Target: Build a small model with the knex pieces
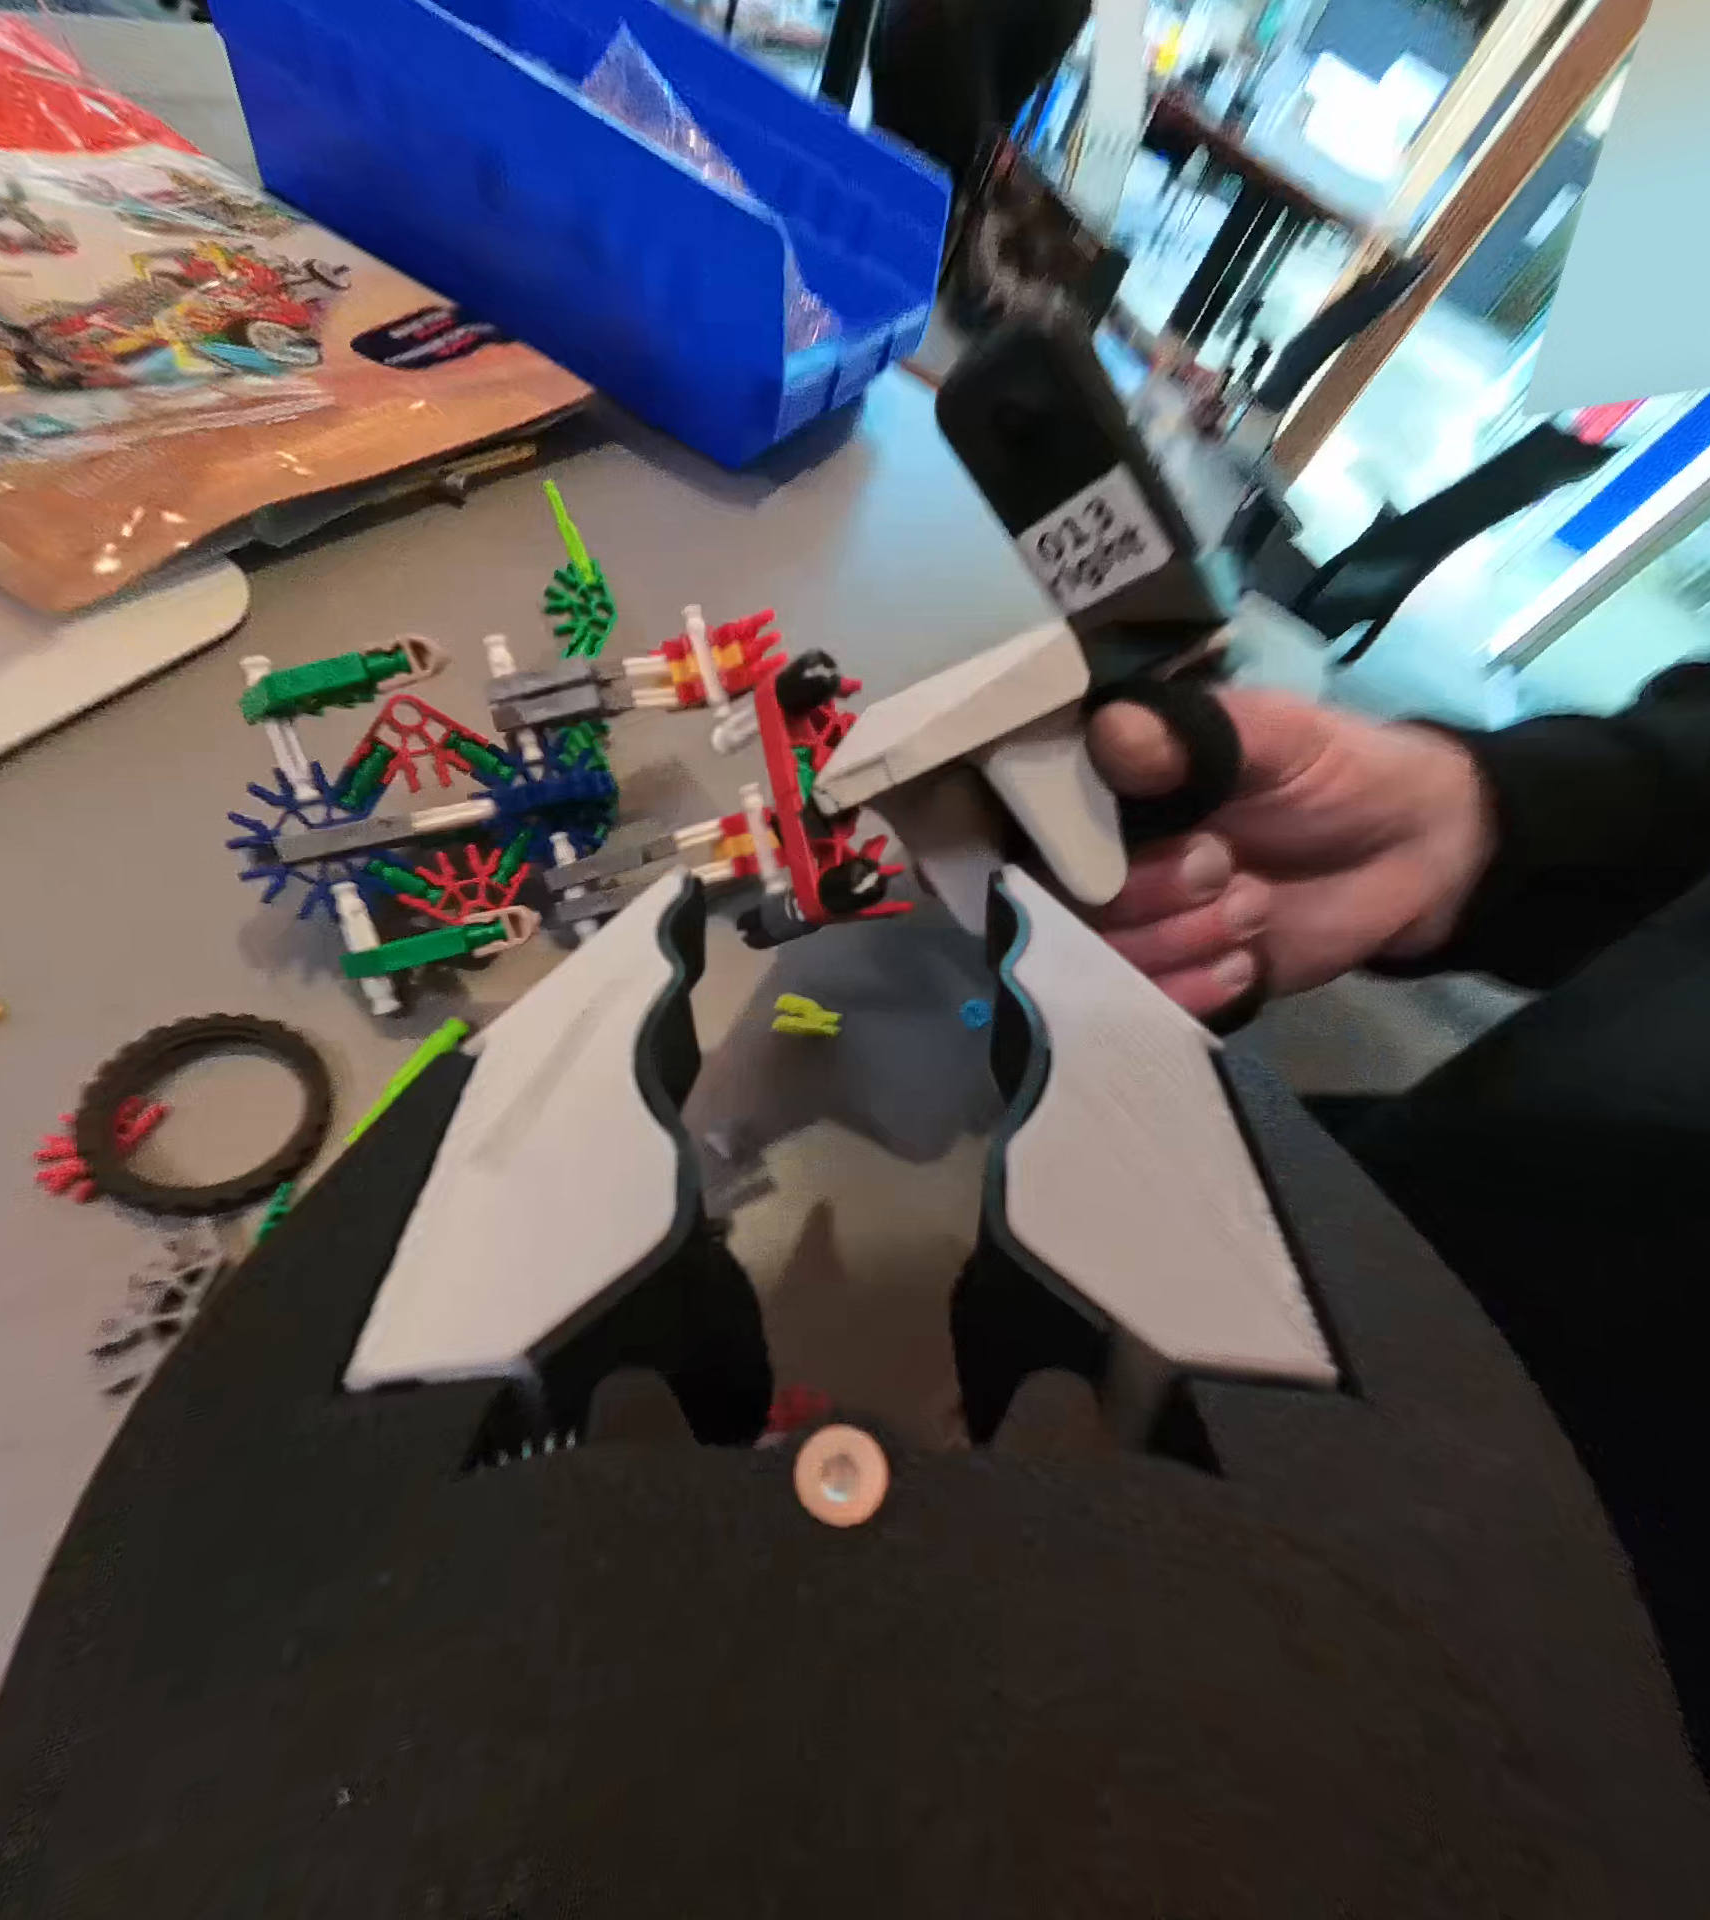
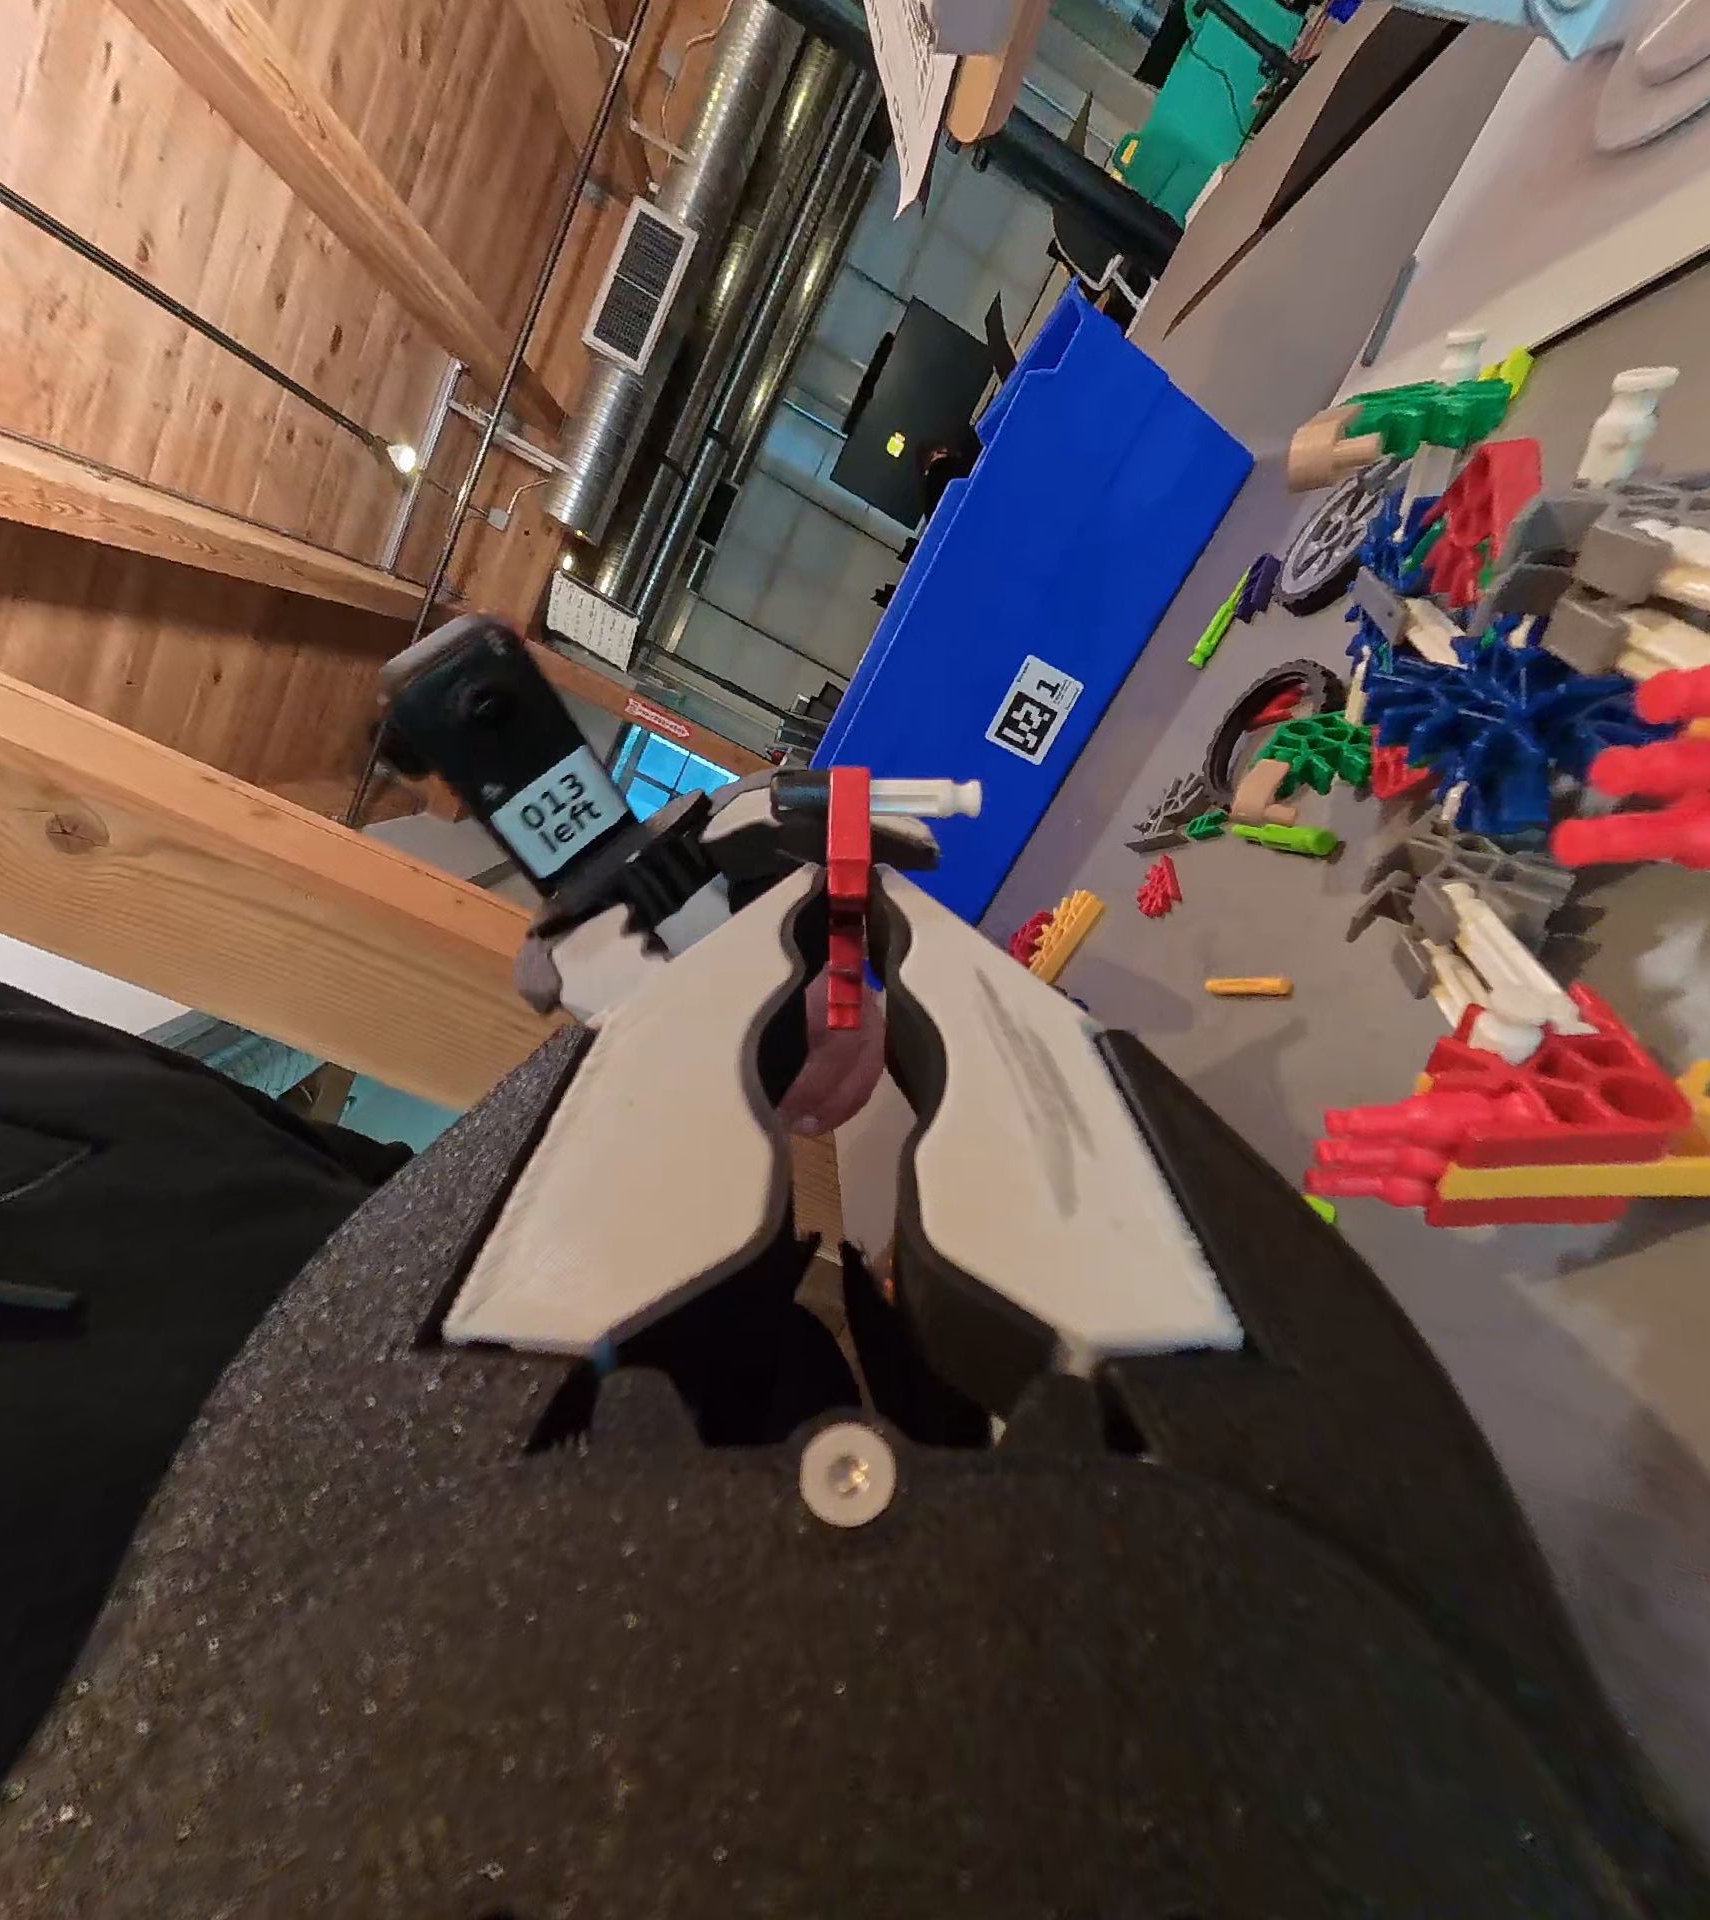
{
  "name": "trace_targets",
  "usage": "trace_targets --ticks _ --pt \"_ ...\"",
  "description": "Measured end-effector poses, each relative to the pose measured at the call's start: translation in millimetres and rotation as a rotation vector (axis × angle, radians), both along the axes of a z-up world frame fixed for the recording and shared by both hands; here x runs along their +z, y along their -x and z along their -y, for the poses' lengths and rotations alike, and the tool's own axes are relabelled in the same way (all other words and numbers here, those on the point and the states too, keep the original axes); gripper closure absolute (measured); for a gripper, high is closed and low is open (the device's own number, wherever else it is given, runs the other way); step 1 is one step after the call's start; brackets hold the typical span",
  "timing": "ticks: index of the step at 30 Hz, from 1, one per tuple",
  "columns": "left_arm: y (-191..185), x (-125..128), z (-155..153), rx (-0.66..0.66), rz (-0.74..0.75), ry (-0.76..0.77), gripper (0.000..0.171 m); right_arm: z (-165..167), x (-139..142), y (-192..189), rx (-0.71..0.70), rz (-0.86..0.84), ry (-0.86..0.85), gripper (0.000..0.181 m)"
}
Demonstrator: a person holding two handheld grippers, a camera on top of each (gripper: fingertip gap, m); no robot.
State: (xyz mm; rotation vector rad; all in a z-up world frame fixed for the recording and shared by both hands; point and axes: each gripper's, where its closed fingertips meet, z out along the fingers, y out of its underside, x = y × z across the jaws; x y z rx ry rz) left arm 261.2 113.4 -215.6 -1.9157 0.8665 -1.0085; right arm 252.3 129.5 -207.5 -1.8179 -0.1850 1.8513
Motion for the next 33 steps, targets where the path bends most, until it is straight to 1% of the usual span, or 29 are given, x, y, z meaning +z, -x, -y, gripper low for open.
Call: trace_targets --ticks 1,2,4,5,6,9,13,15,17,20,22,26,29,31,33 --pt "0 -6 -1 0.011 -0.076 -0.052 0.119 0 0 2 -0.006 -0.003 0.005 0.175" --pt "-1 -9 -2 0.022 -0.129 -0.106 0.123 -1 1 4 -0.017 -0.007 0.008 0.175" --pt "-2 -10 -2 0.034 -0.194 -0.191 0.134 -2 1 7 -0.029 -0.012 0.021 0.175" --pt "-1 -11 -4 0.055 -0.221 -0.224 0.143 -1 0 8 -0.033 -0.012 0.026 0.175" --pt "2 -13 -6 0.066 -0.242 -0.239 0.146 -1 -1 9 -0.037 -0.01 0.03 0.175" --pt "4 -15 -6 0.07 -0.23 -0.23 0.147 -1 -5 10 -0.047 0.002 0.038 0.175" --pt "9 -20 -9 0.071 -0.25 -0.237 0.147 -4 -10 10 -0.046 0.031 0.042 0.174" --pt "14 -22 -12 0.073 -0.262 -0.244 0.147 -5 -13 8 -0.046 0.052 0.036 0.171" --pt "18 -21 -12 0.056 -0.295 -0.305 0.147 -5 -12 6 -0.041 0.072 0.015 0.169" --pt "23 -22 -12 0.027 -0.396 -0.411 0.147 -6 -13 1 -0.04 0.104 -0.02 0.166" --pt "23 -21 -11 0.002 -0.455 -0.5 0.147 -5 -12 -1 -0.026 0.119 -0.046 0.167" --pt "19 -17 -8 -0.034 -0.511 -0.613 0.147 2 -9 2 0.021 0.127 -0.099 0.171" --pt "20 -16 -10 -0.016 -0.497 -0.611 0.148 5 -4 1 0.029 0.131 -0.165 0.175" --pt "21 -12 -9 -0.004 -0.443 -0.558 0.142 5 3 -2 0.005 0.137 -0.235 0.176" --pt "24 -10 -11 0.014 -0.398 -0.499 0.134 4 5 -4 -0.015 0.181 -0.308 0.176"
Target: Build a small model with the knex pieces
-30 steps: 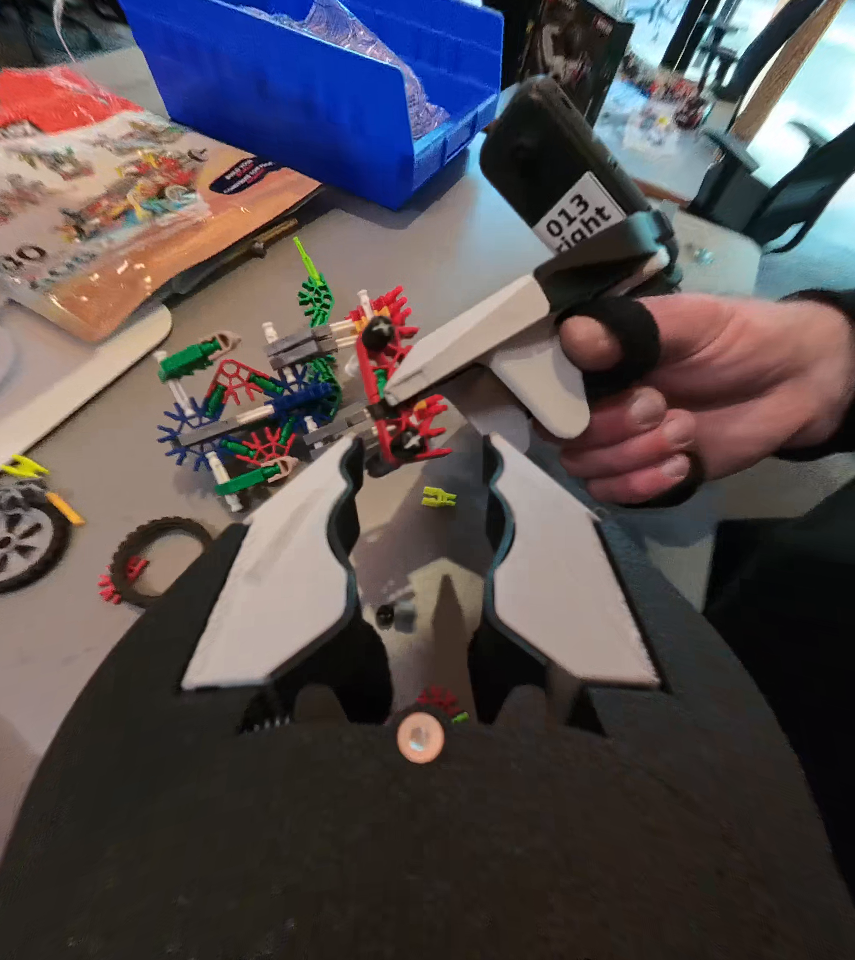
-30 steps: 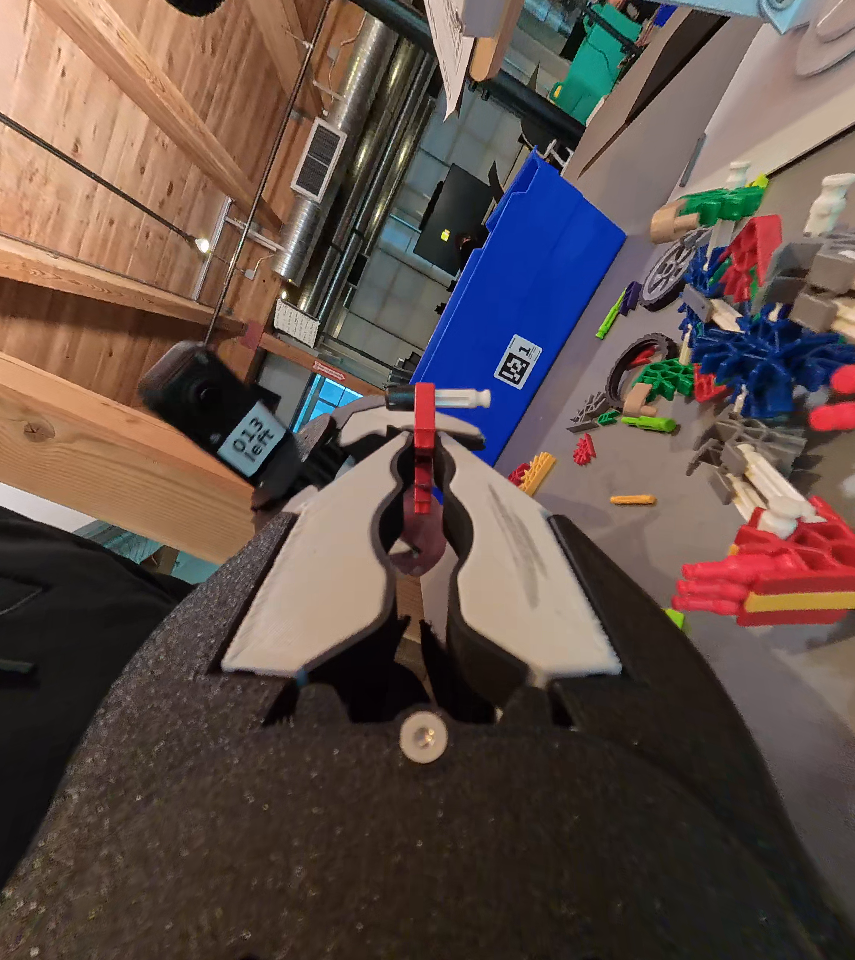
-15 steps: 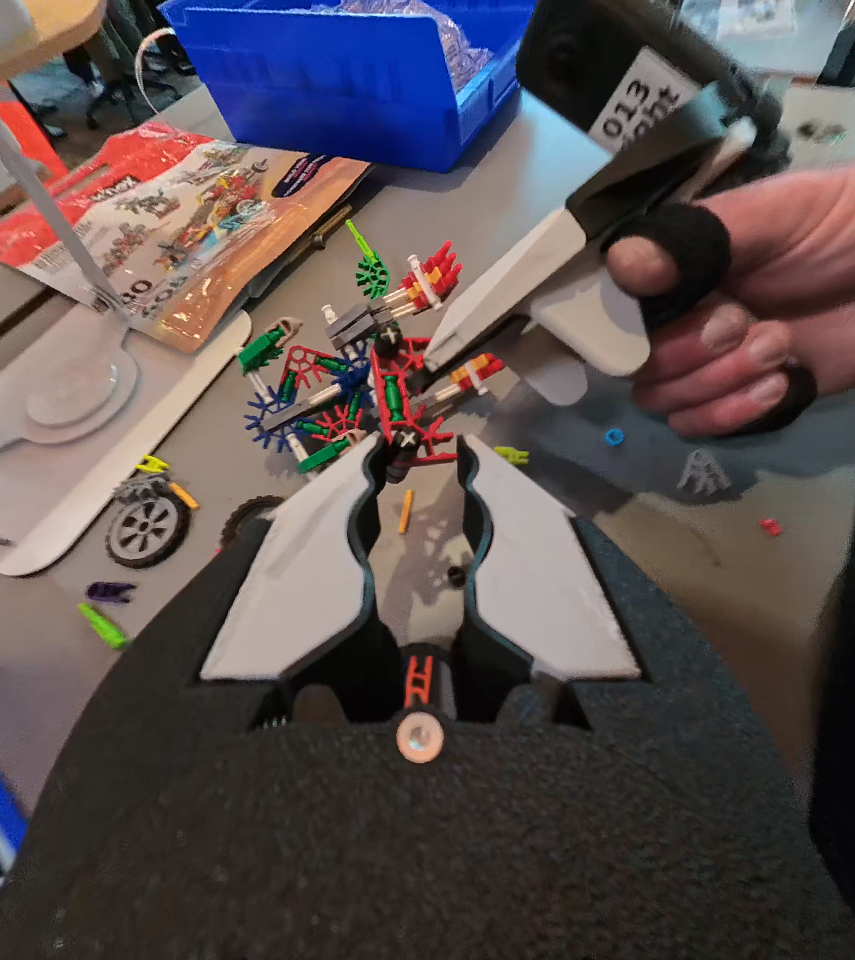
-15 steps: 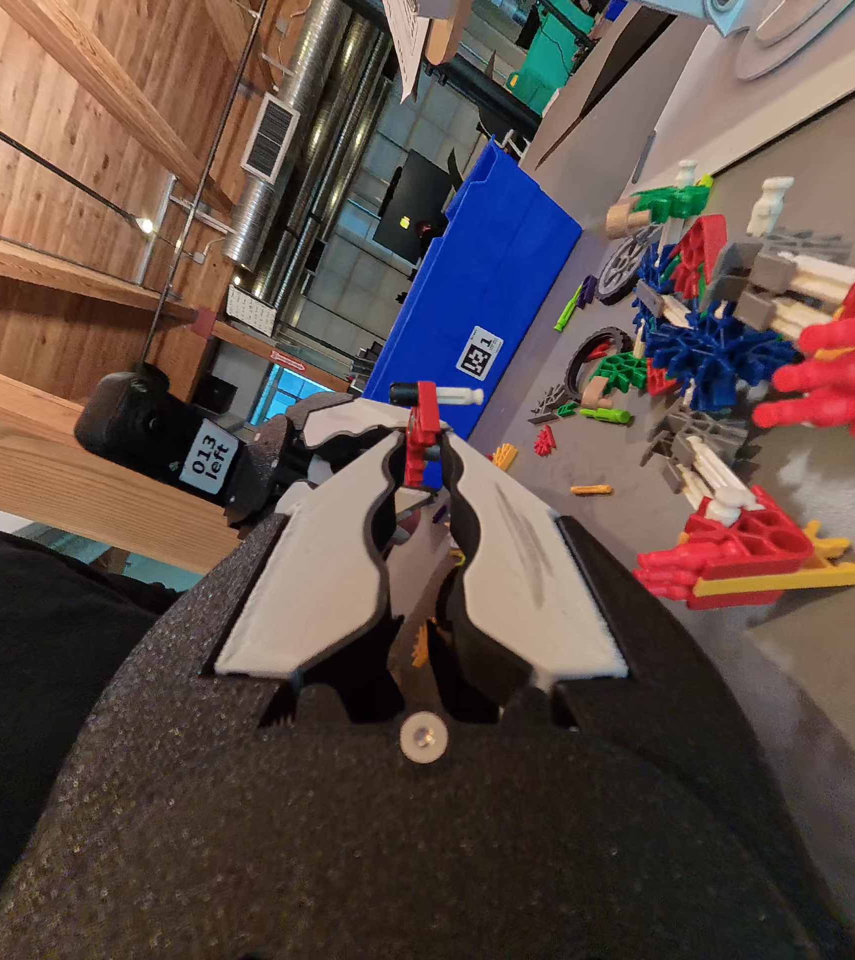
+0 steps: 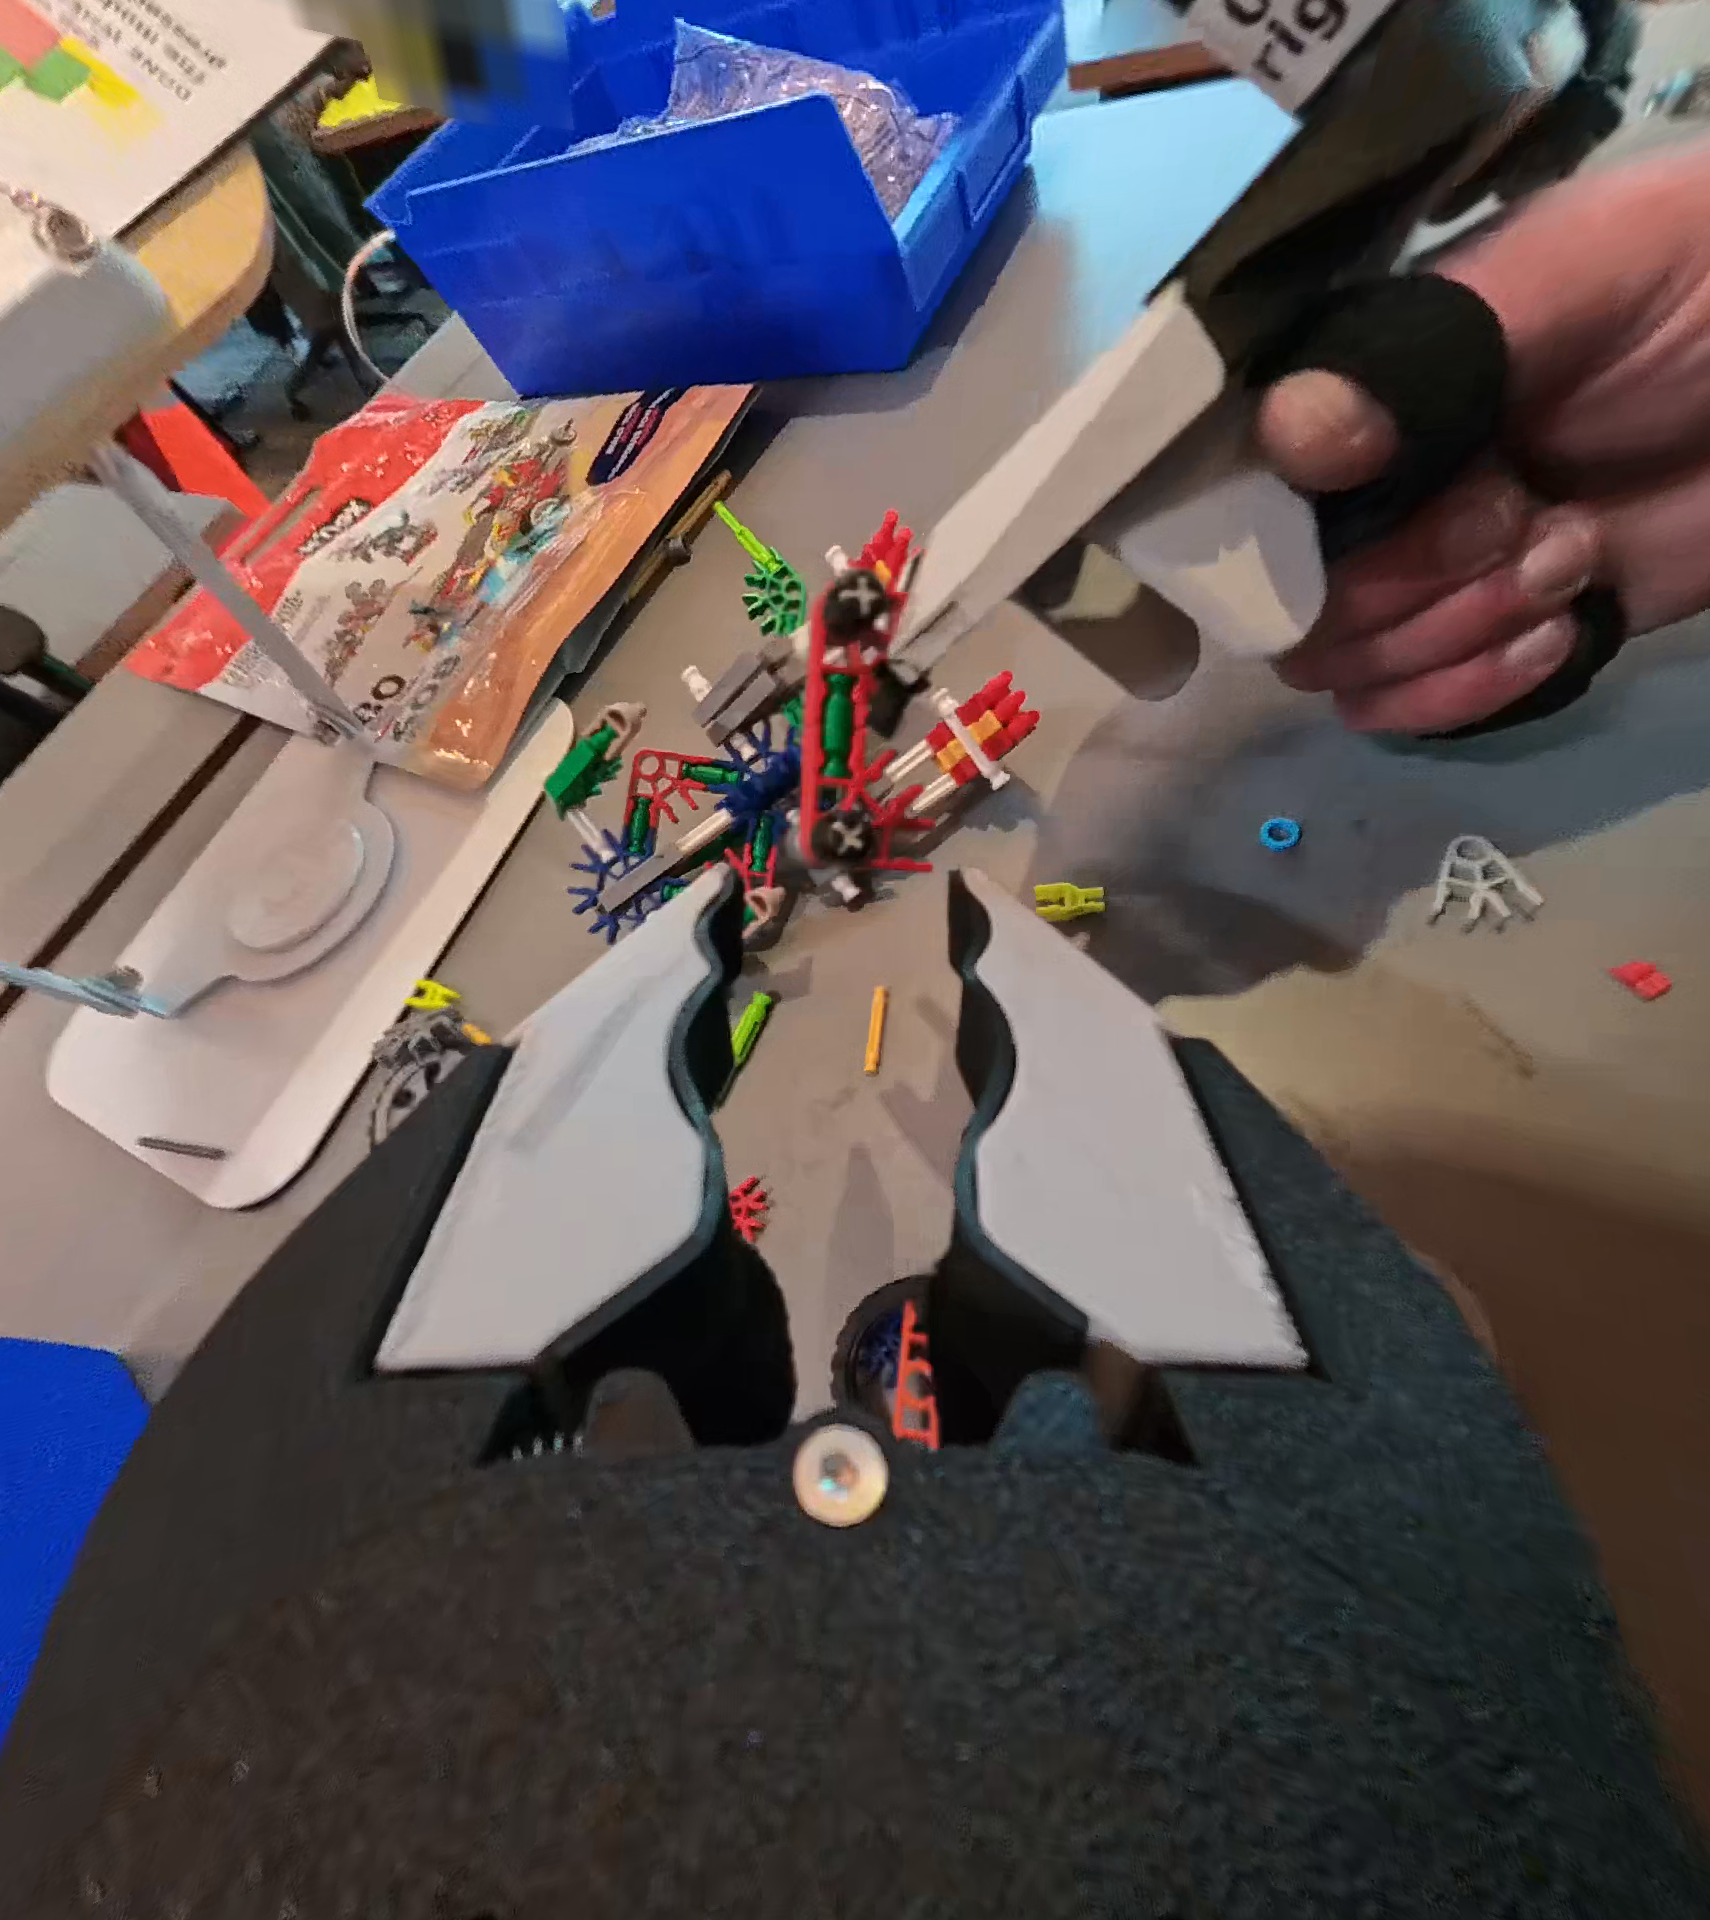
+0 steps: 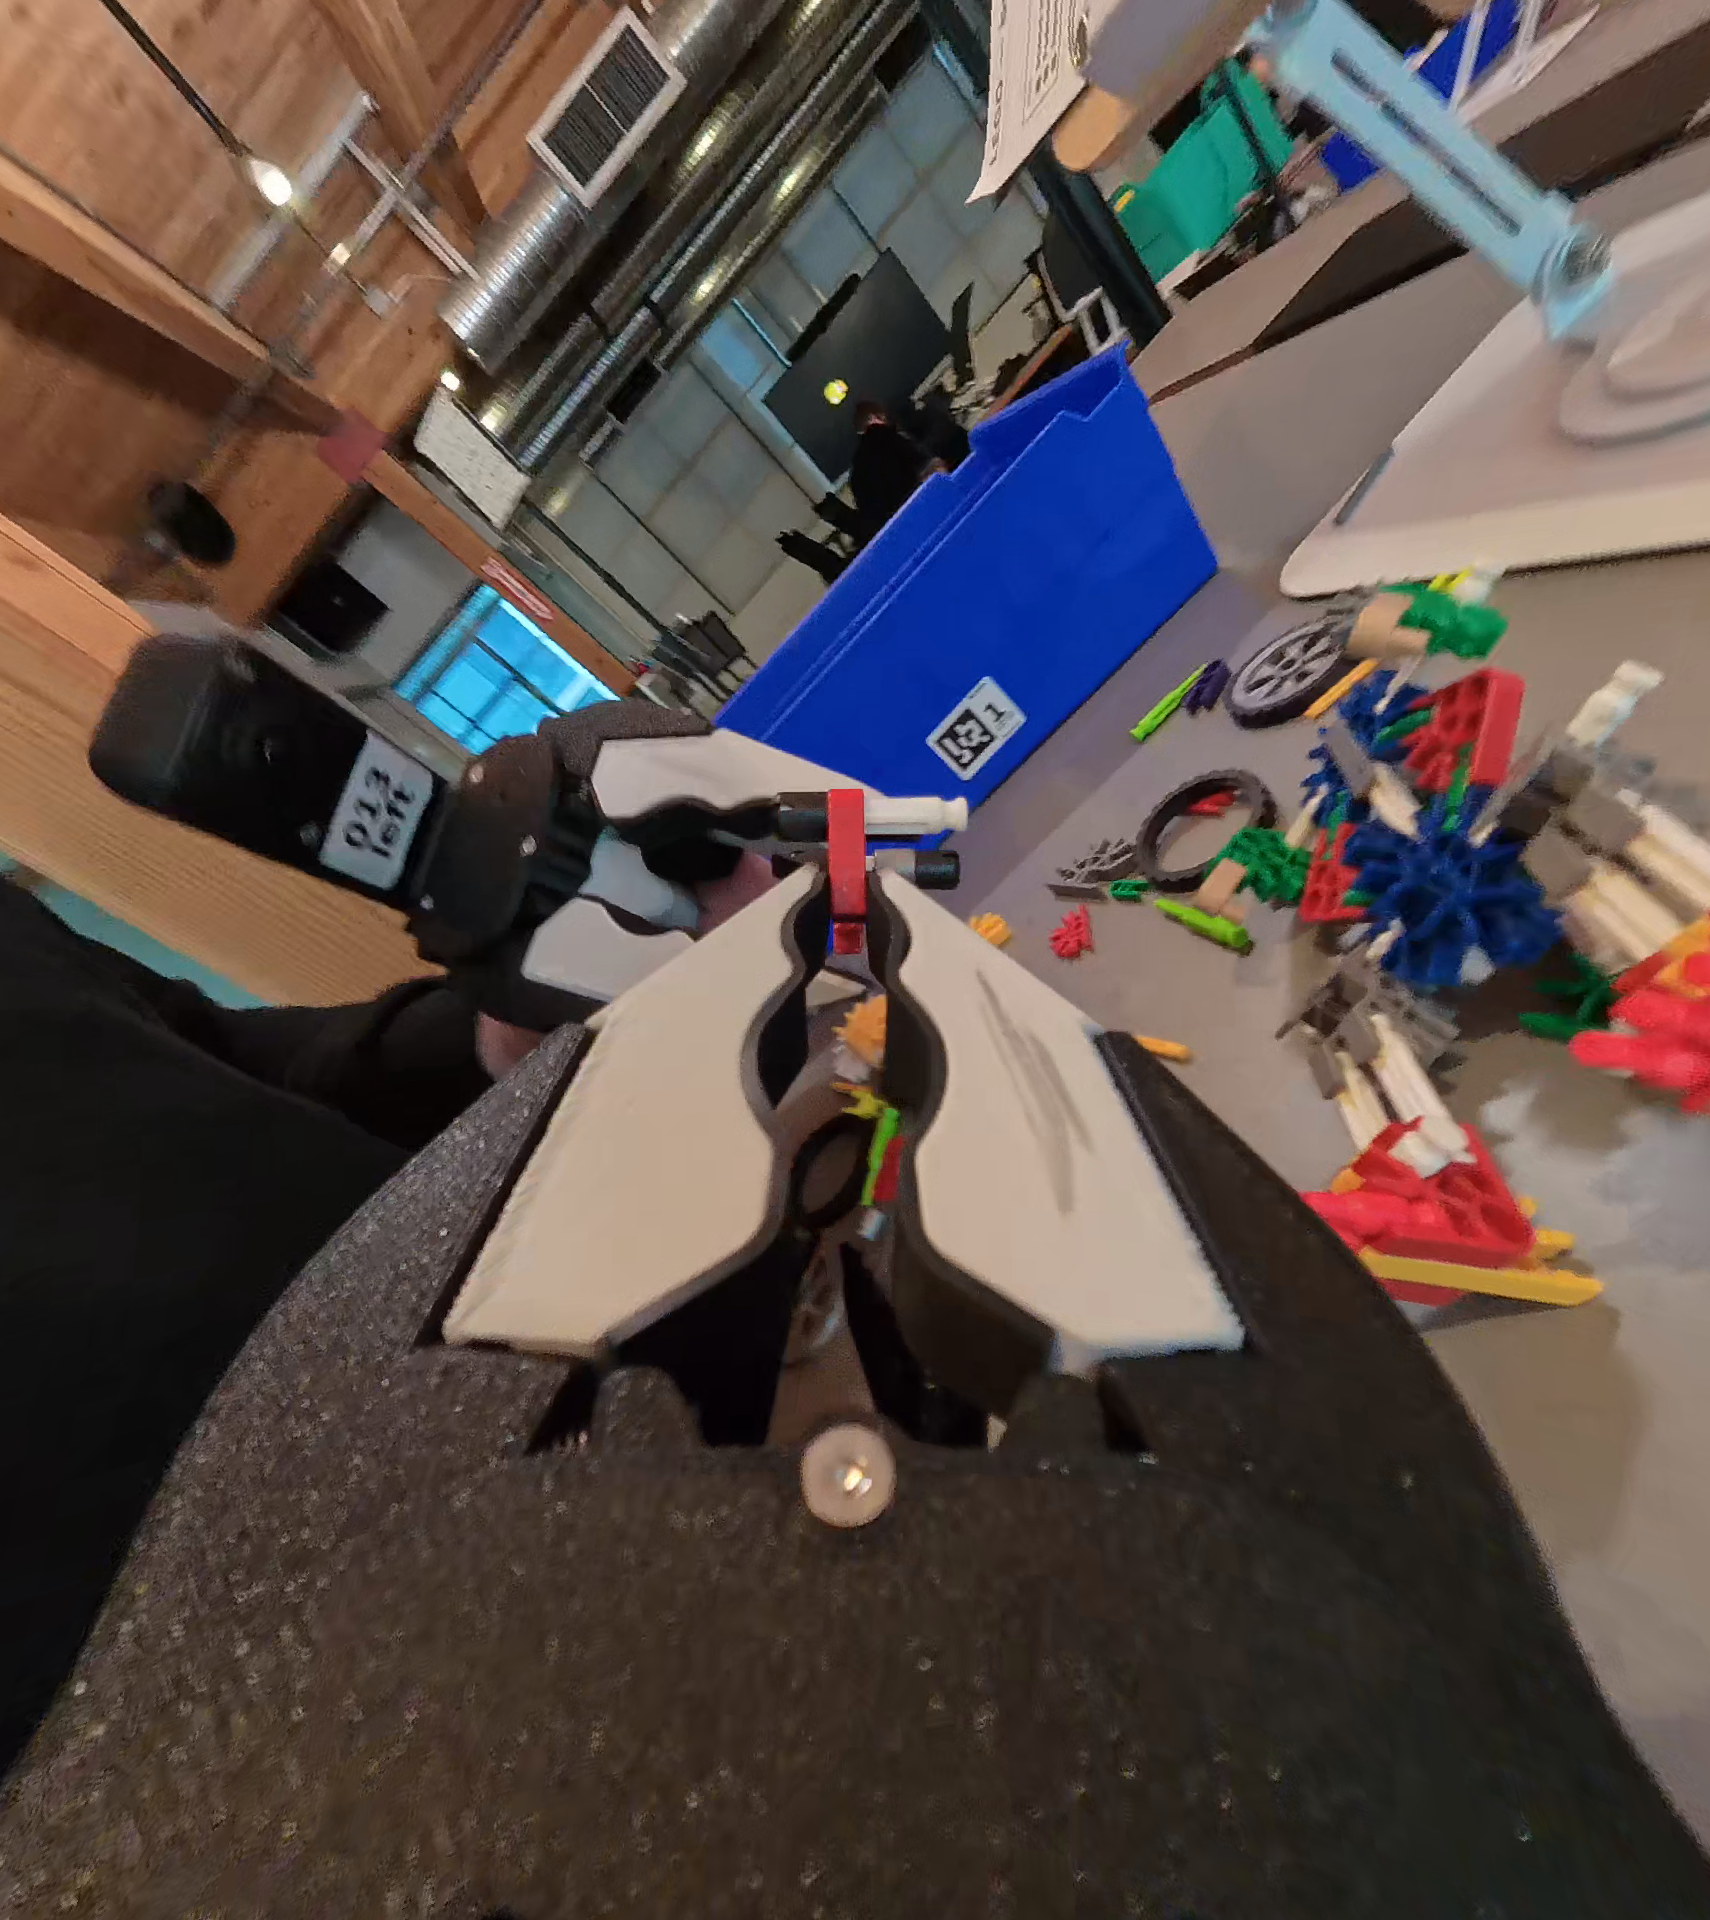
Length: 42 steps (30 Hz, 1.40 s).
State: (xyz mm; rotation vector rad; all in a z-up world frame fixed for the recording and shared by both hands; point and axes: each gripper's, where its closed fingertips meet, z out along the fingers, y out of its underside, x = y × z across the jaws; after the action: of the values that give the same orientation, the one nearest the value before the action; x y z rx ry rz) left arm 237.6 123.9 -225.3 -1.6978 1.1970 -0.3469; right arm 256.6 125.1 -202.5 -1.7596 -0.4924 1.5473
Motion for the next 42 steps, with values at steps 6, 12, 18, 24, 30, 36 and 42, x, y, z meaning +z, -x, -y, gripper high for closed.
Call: trace_targets --ticks 6,12,18,24,30,36,42 --pt "-3 9 10 -0.045 0.08 0.1 0.141 11 -3 6 0.036 0.273 -0.32 0.176" --pt "-5 -5 24 -0.134 0.031 0.182 0.16 25 -11 16 0.138 0.498 -0.626 0.175" --pt "2 -19 24 -0.127 -0.036 0.183 0.158 26 -23 19 0.157 0.671 -0.818 0.175" --pt "19 -52 24 -0.092 -0.198 0.231 0.15 22 -64 7 0.176 0.976 -1.043 0.175" --pt "25 -63 33 -0.088 -0.238 0.298 0.15 29 -89 4 0.232 1.118 -1.158 0.172" --pt "24 -62 50 -0.129 -0.244 0.387 0.15 37 -91 0 0.274 1.113 -1.105 0.169" --pt "28 -64 70 -0.165 -0.259 0.479 0.149 39 -94 -2 0.281 1.079 -1.022 0.169"
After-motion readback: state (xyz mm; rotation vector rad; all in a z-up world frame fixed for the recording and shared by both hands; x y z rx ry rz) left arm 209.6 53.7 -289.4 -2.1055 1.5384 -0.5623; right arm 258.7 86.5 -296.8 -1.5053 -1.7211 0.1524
